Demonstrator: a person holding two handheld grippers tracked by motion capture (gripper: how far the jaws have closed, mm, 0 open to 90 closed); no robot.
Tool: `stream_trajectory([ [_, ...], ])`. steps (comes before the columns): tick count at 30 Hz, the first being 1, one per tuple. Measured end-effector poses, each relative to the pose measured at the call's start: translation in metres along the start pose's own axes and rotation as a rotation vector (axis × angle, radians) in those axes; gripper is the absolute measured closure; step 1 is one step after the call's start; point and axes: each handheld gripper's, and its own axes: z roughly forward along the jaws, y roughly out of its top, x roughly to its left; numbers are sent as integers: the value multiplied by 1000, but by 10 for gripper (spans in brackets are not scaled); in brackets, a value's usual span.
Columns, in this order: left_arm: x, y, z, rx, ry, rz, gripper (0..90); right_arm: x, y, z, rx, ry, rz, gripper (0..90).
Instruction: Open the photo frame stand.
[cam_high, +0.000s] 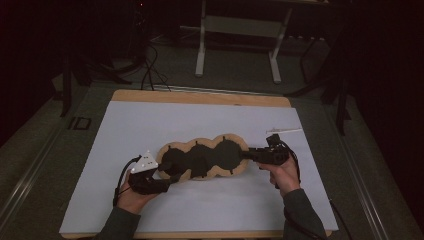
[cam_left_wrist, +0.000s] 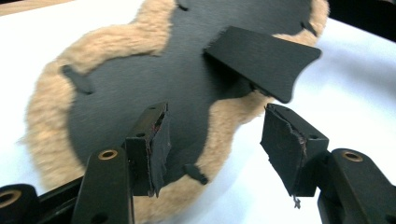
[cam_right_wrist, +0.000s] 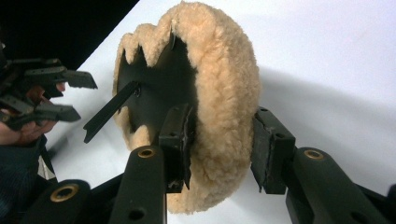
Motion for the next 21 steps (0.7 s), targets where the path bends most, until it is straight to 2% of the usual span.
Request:
stream_trajectory([
  [3,7,0,-2,-2,32,-29,459,1,-1,0,-4,-3,-11,610],
  [9,18,-1,-7,-11,51,-68,472,2,-2,-1,-8,-5,-24,610],
  [19,41,-6,-13,-9,109,-153,474,4,-3,-2,-3,-13,-58,610],
  [21,45,-8,-13,-22,94,-169,448,4,-3,-2,-4,-14,-69,610],
])
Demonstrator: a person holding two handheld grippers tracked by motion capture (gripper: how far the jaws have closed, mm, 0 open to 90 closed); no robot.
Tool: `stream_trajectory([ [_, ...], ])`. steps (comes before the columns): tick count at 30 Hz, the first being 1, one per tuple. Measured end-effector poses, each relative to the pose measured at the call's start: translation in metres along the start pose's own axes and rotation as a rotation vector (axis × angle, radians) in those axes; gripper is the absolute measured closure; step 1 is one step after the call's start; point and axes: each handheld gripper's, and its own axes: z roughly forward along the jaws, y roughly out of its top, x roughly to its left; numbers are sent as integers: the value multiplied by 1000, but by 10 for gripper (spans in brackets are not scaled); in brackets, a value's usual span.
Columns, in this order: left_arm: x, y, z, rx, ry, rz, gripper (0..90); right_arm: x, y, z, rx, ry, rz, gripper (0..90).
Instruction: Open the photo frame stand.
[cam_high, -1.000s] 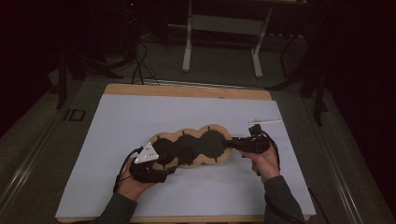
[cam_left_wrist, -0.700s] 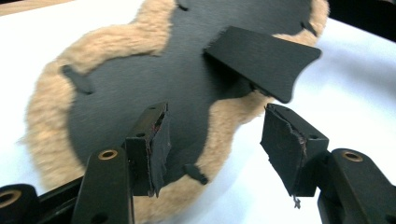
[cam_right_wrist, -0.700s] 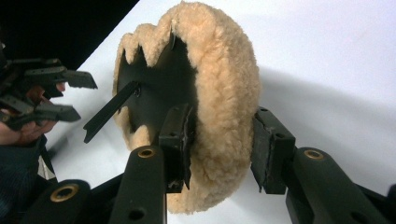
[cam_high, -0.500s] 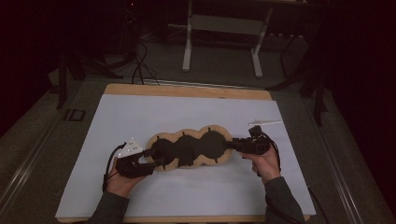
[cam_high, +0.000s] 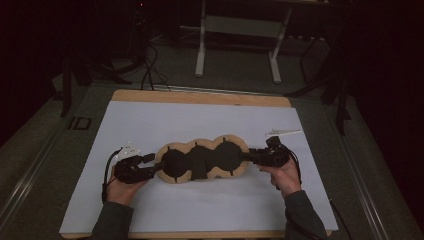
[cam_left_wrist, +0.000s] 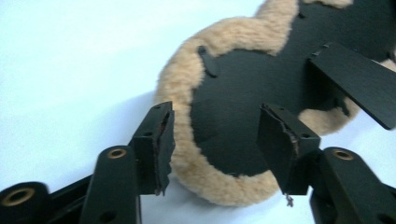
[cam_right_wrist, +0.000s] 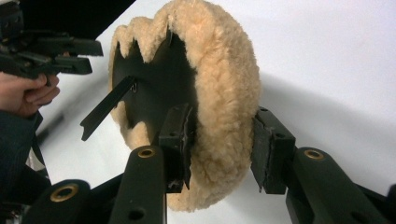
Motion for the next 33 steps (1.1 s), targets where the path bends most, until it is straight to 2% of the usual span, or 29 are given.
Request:
stream_trajectory([
  [3,3,0,0,-17,-10,1,406,2,-1,-1,12,-5,-33,610],
  [7,10,-2,5,1,-14,-17,392,3,-1,-2,19,-9,-55,612],
  [10,15,-3,7,-7,-52,-54,390,3,-2,-2,15,-8,-68,612],
  [13,16,-3,9,3,-69,-59,382,3,-3,-2,18,-10,-78,613],
  [16,17,-4,12,22,-66,-61,373,4,-3,-3,18,-14,-94,613],
  [21,15,-4,15,43,-67,-41,364,6,-4,-4,22,-18,-121,615],
  [28,16,-6,21,74,-72,-41,364,5,-6,-4,20,-16,-127,616],
  [33,15,-7,24,90,-96,-32,377,5,-7,-4,25,-18,-146,616],
])
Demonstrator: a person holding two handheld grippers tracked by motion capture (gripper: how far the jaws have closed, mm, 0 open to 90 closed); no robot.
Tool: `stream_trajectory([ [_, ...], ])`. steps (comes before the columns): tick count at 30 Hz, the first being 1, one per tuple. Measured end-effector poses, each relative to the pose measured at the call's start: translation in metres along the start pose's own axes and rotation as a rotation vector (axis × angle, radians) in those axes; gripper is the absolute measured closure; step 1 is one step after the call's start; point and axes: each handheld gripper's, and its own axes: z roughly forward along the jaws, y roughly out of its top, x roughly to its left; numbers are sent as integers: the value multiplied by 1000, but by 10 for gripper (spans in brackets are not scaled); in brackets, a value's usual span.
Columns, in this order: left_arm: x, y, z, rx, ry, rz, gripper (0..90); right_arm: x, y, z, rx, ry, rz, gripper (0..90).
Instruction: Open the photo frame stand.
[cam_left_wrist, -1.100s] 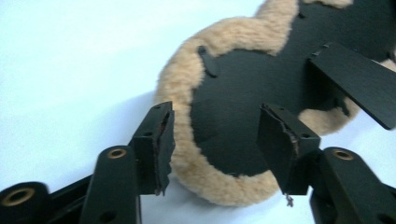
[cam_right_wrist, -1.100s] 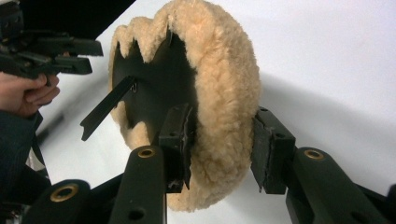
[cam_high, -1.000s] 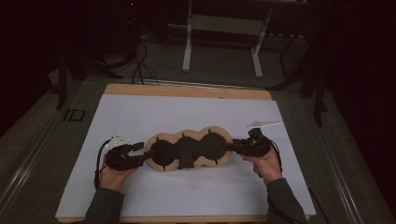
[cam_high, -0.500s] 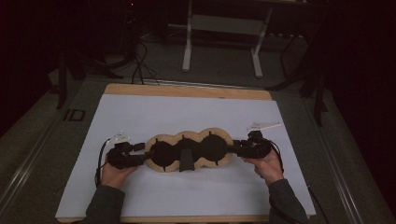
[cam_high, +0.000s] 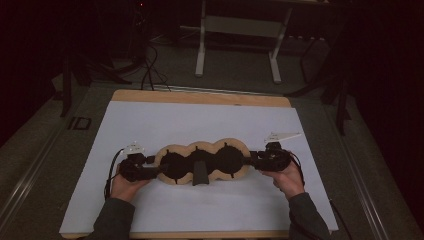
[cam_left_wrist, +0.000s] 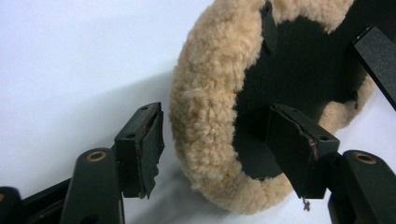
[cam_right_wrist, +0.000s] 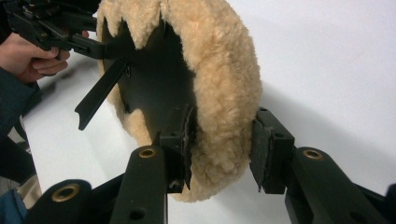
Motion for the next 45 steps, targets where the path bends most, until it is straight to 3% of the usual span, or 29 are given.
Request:
stream_trajectory([
  [4,-3,0,2,12,-14,17,403,0,-2,0,2,1,-13,617],
  [9,-1,-1,4,21,-42,-3,401,-1,-5,-1,9,1,-32,618],
  [14,-4,-1,5,22,-33,9,393,0,-7,-2,4,7,-47,621],
  [20,-3,-1,7,37,-50,-7,365,0,-7,-2,-5,10,-61,622],
  [25,-10,0,8,39,-18,51,361,0,-8,-2,6,1,-62,621],
  [33,-12,0,5,29,-10,77,417,-2,-11,2,26,-31,-67,606],
  [45,-18,2,-1,20,5,125,491,-6,-16,9,44,-62,-14,560],
])
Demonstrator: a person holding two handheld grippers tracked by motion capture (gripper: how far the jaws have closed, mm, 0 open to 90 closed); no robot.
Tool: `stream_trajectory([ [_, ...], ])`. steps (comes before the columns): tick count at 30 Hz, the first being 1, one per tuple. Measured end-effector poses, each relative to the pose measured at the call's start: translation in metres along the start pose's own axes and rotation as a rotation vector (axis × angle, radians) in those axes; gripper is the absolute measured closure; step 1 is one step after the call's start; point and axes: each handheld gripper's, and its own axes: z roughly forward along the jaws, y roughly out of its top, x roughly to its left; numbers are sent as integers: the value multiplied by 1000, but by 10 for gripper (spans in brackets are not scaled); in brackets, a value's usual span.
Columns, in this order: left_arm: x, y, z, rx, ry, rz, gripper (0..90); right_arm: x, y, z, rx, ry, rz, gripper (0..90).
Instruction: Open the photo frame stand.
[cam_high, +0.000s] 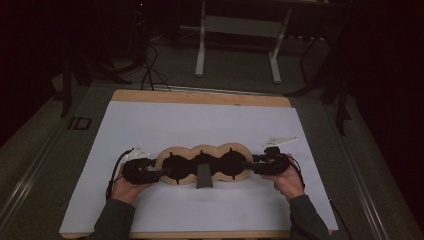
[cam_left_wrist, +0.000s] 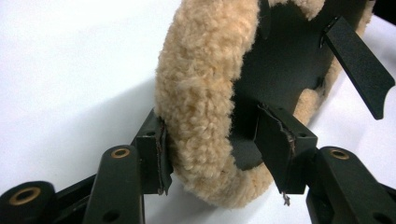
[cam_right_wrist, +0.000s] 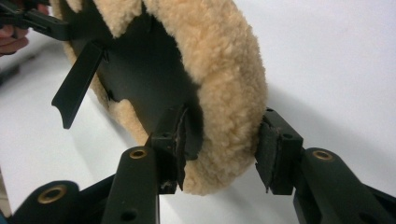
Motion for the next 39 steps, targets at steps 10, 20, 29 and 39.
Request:
stream_trajectory([
  [10,-4,4,-3,-22,47,45,509,-1,2,2,-6,-14,6,533],
  [20,-4,6,-5,-73,100,61,507,-2,6,11,-22,-33,22,505],
  [29,-6,7,-5,-99,156,107,506,-6,8,20,-34,-46,34,482],
  [39,0,14,1,-123,184,153,502,-7,10,20,-71,-77,13,480],
])
